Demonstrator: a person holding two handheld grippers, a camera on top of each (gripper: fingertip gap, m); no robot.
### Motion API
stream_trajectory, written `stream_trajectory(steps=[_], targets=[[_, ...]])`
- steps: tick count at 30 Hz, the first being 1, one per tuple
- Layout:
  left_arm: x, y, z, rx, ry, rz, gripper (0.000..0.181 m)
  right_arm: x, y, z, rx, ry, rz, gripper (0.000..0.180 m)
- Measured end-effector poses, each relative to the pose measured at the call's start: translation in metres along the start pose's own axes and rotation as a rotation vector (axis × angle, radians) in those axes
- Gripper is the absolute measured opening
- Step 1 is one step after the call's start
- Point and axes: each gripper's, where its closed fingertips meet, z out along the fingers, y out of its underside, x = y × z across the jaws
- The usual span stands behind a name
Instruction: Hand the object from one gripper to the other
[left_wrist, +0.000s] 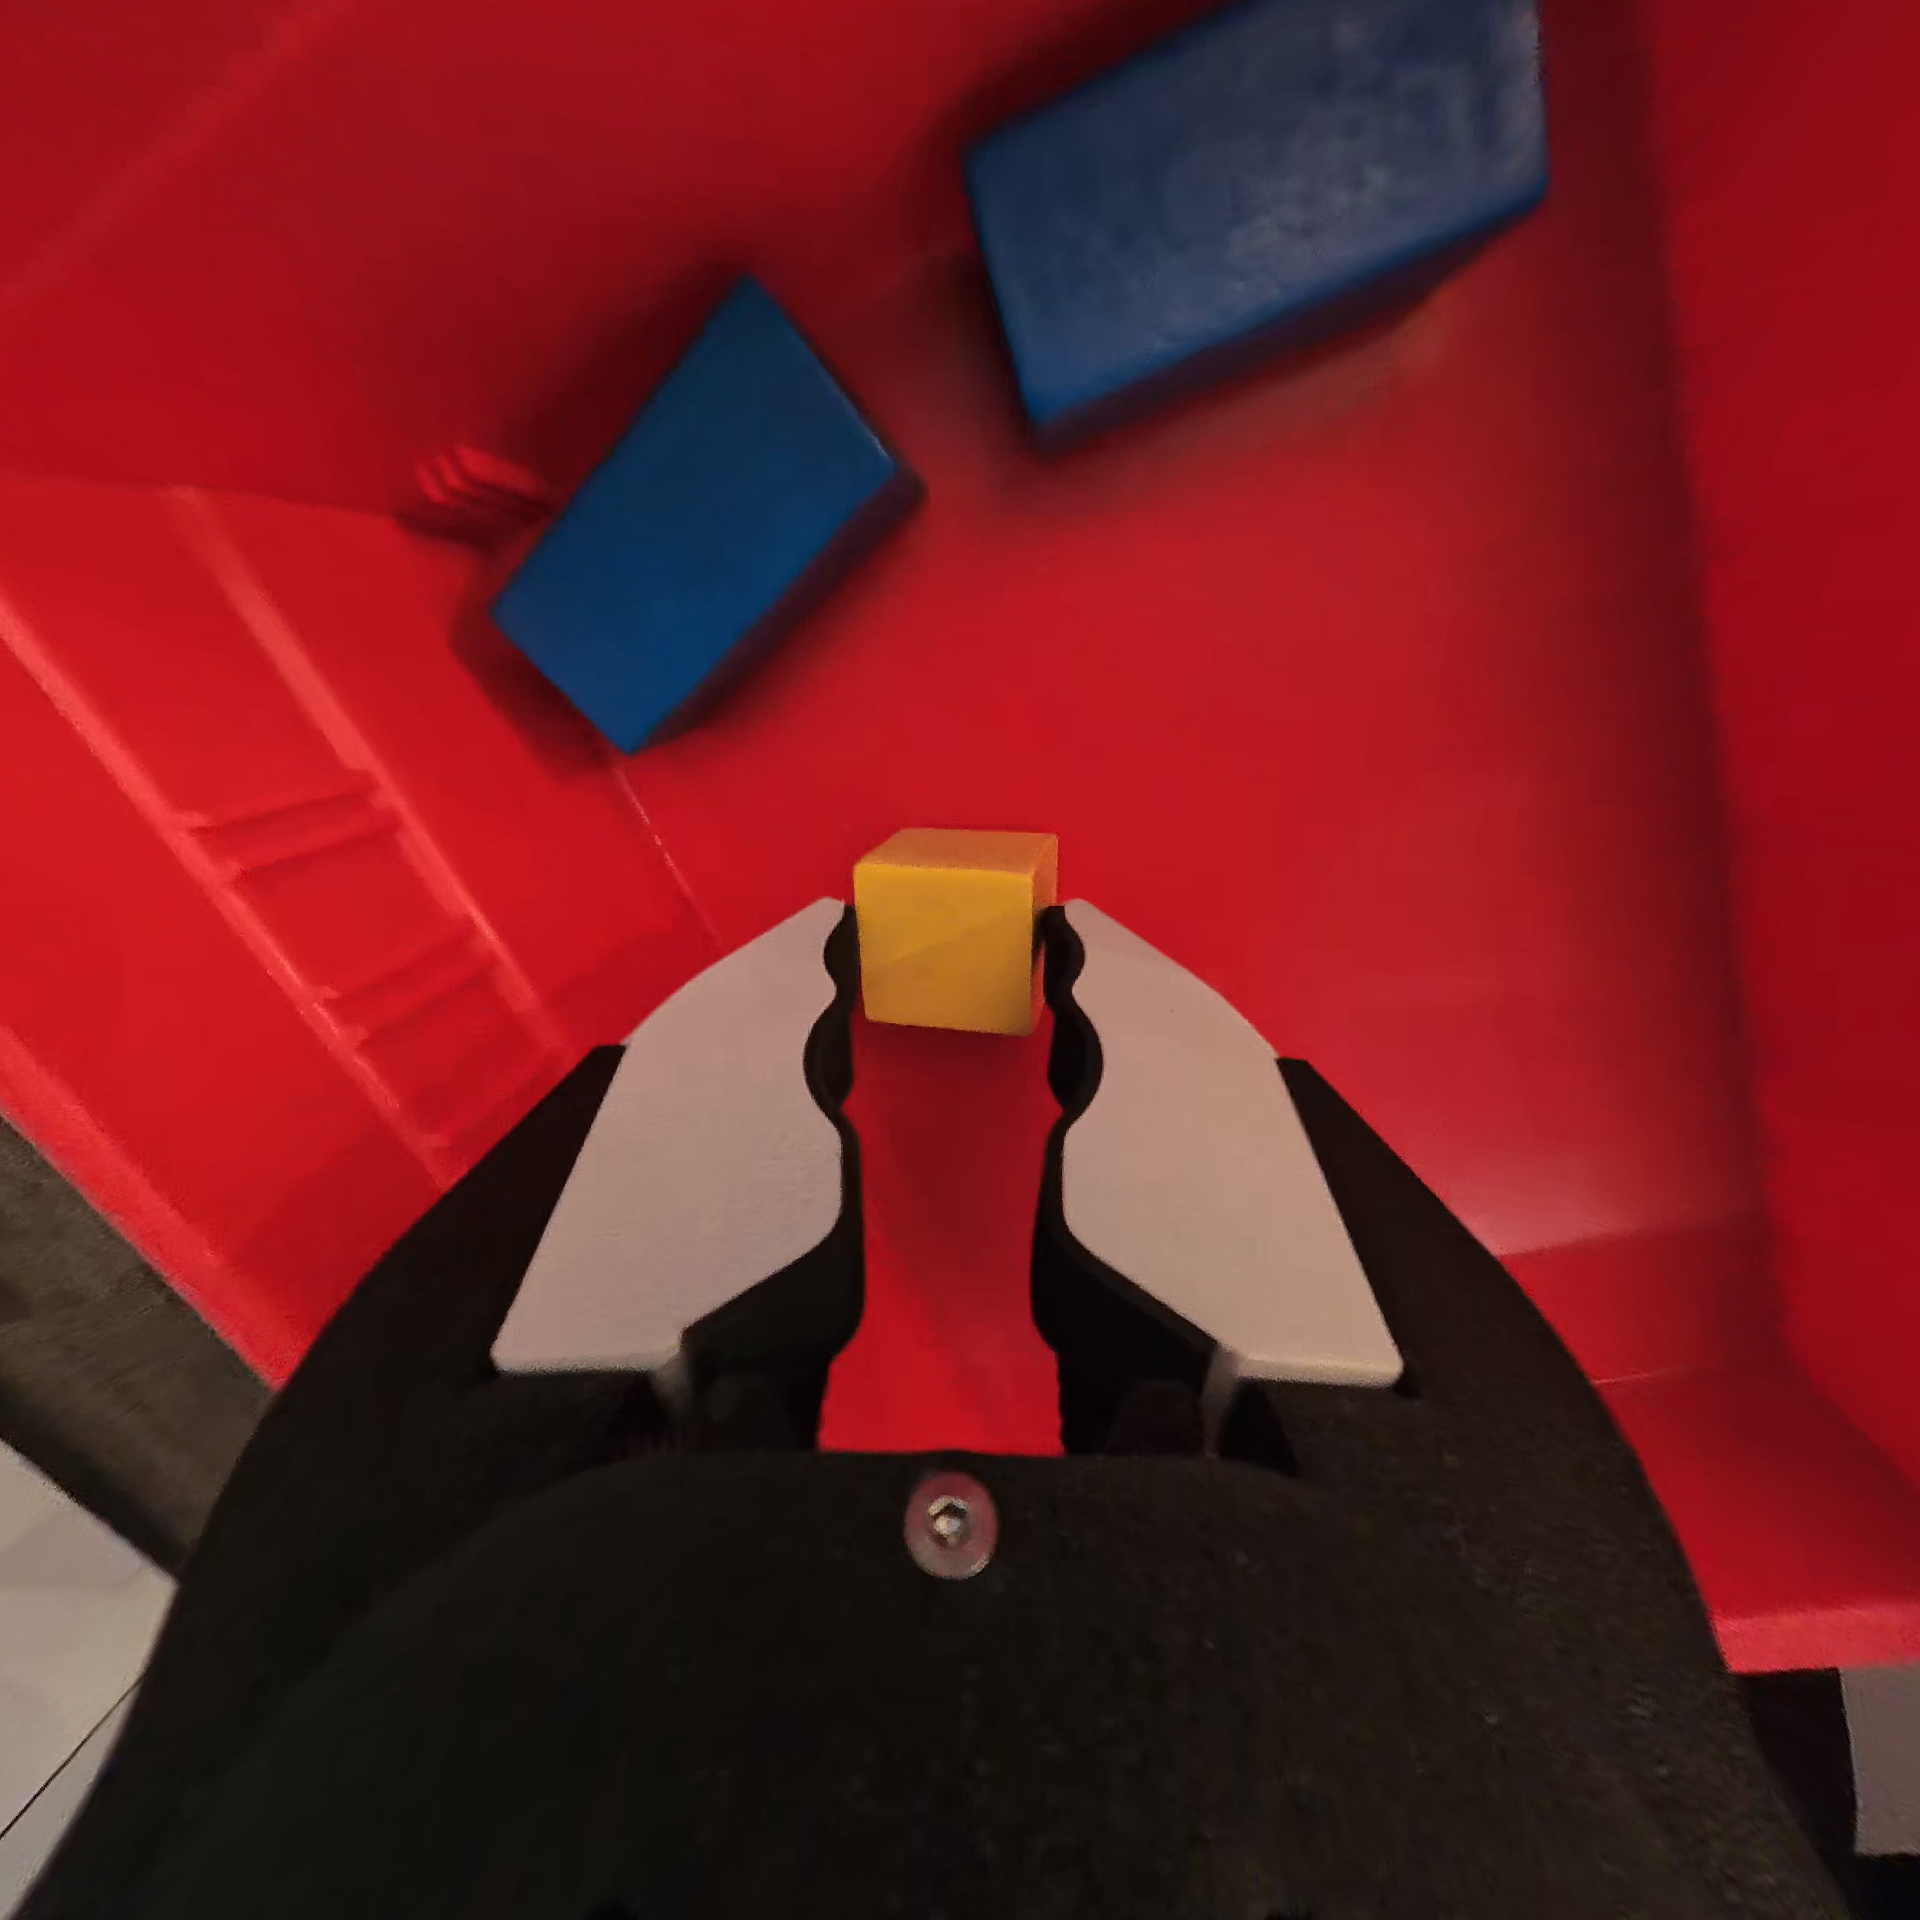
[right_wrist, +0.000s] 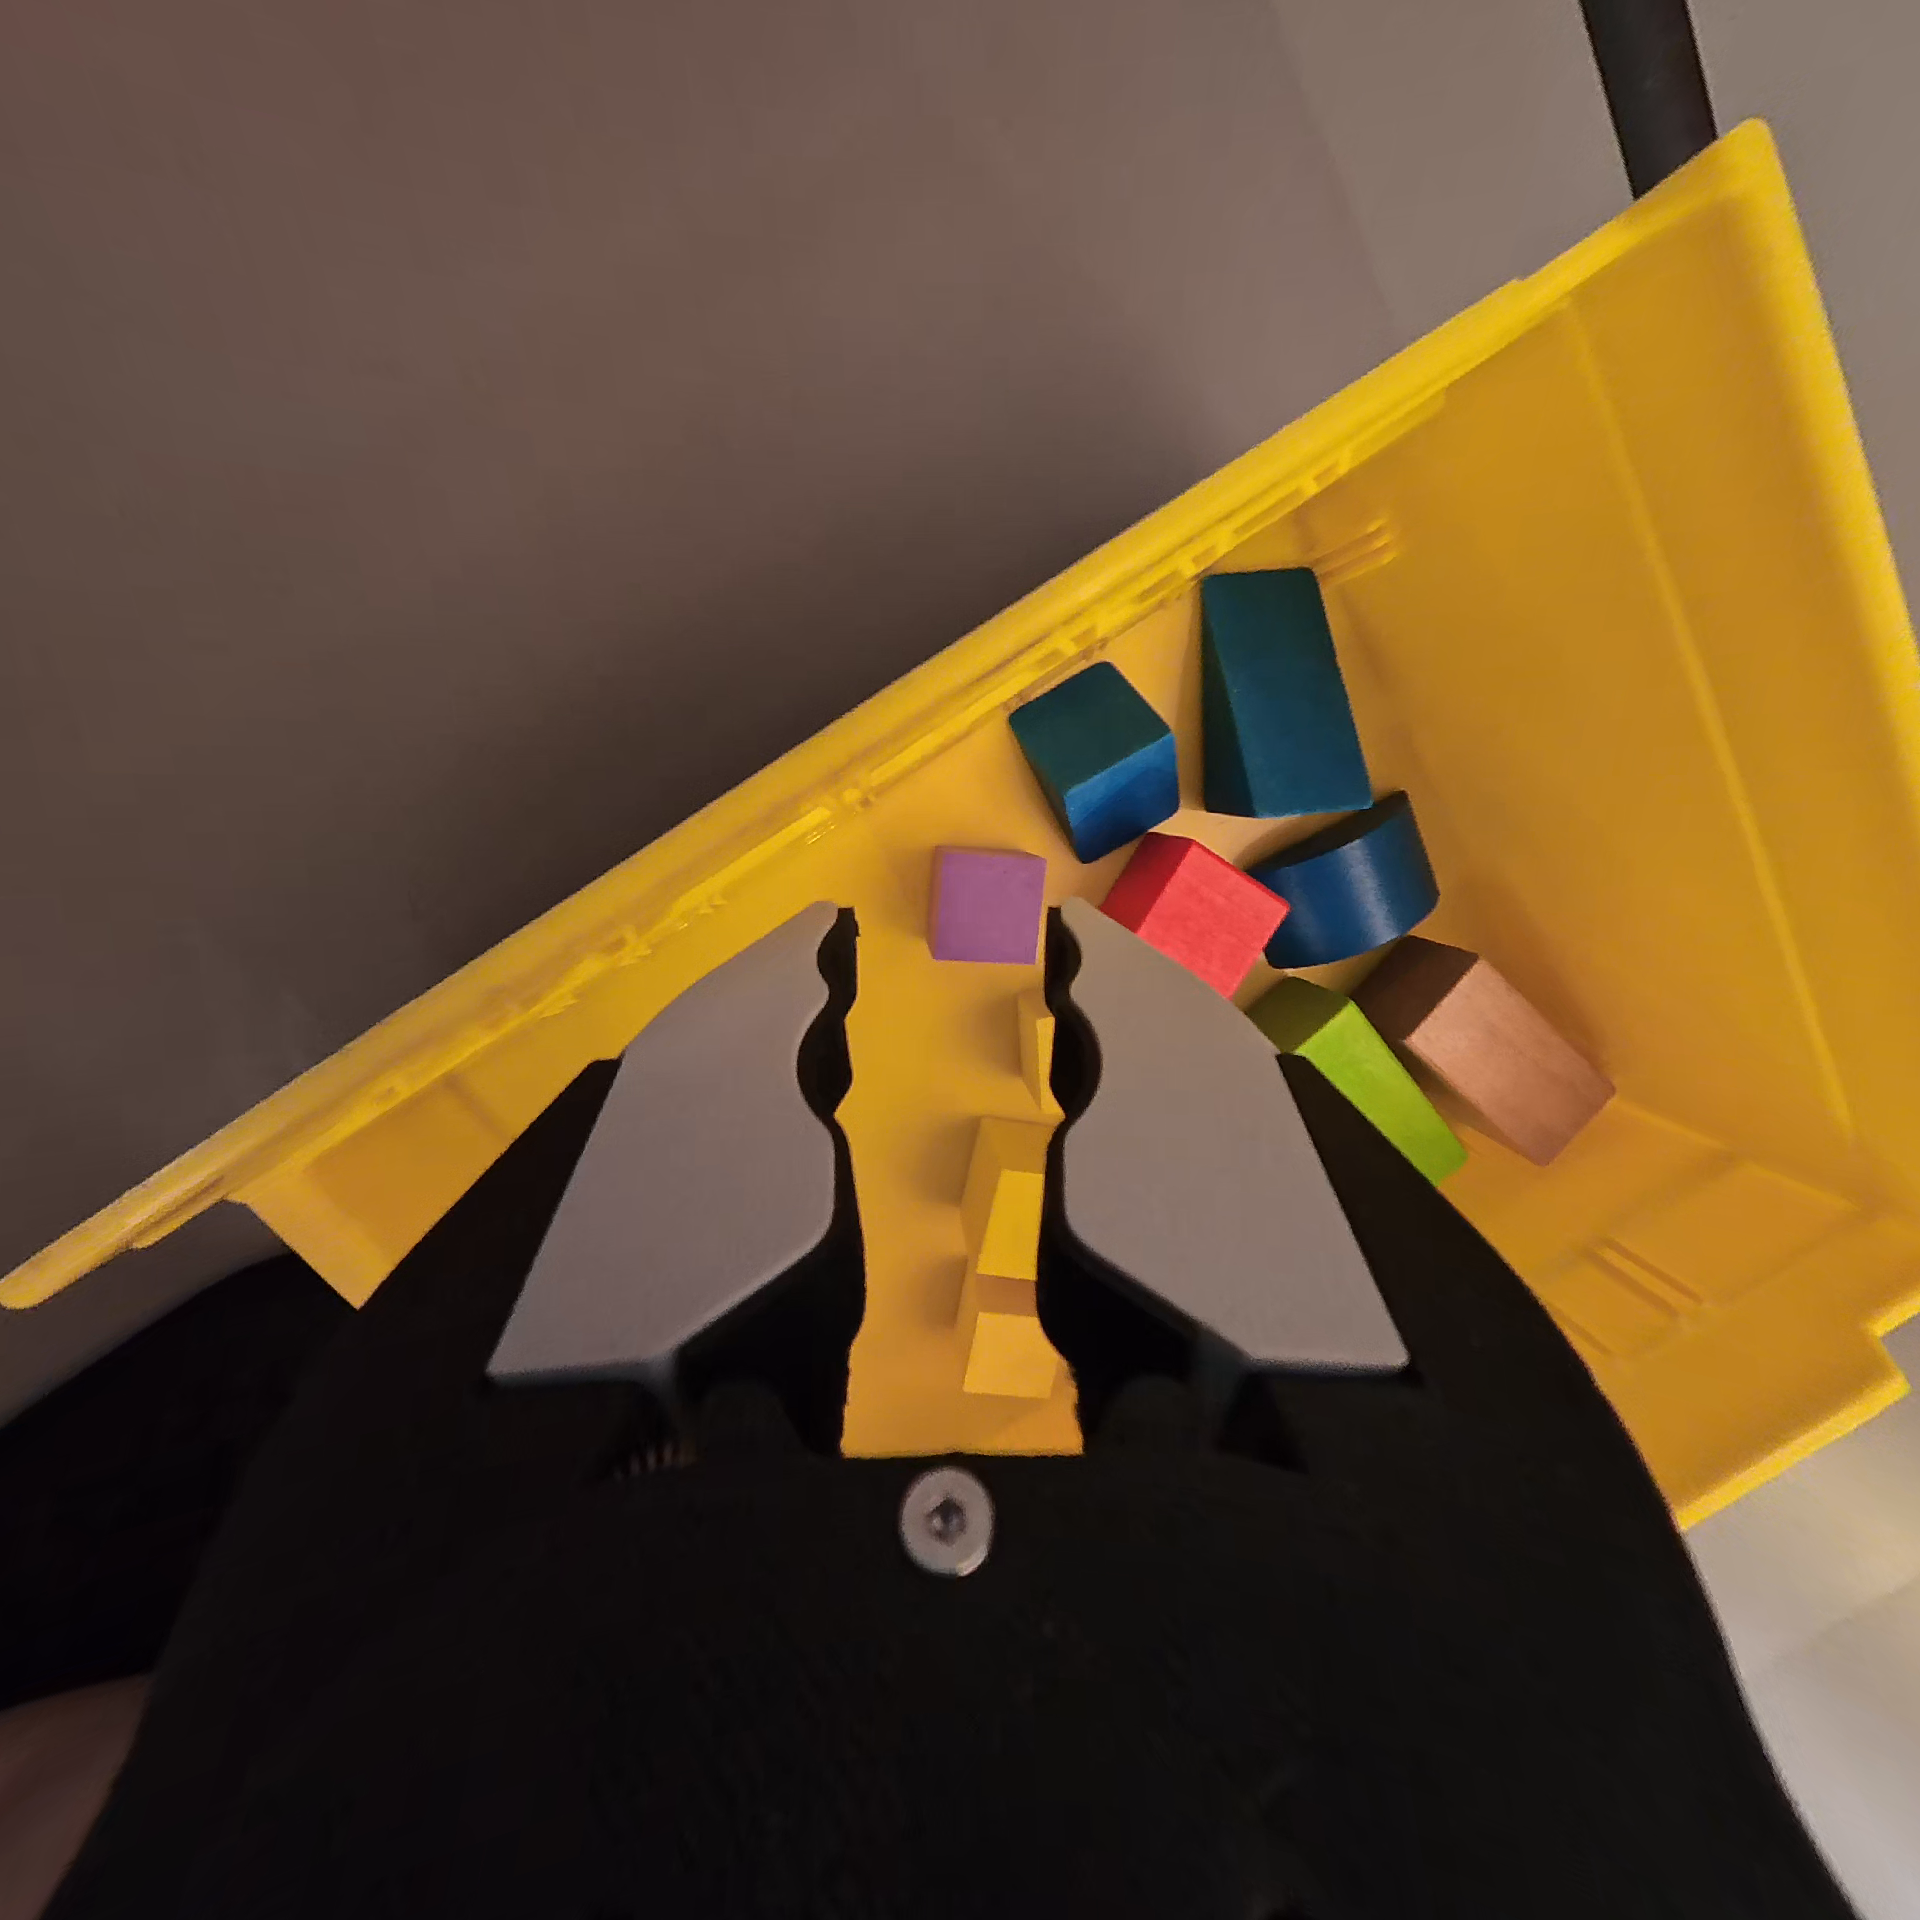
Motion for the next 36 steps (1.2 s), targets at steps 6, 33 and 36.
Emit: stream_trajectory(steps=[6,33,36], targets=[[0.004,0.002,0.001,-0.019,-0.002,0.028,0.033,-0.001,0.000,0.000,-0.002,-0.001,-0.012,0.036],[0.302,-0.036,-0.271,0.781,1.228,0.438,0.034,-0.151,-0.175,-0.144,1.094,0.418,-0.631,0.040],[0.309,-0.034,-0.272,0.746,1.279,0.423,0.034,-0.151,-0.171,-0.148,1.096,0.409,-0.655,0.034]])
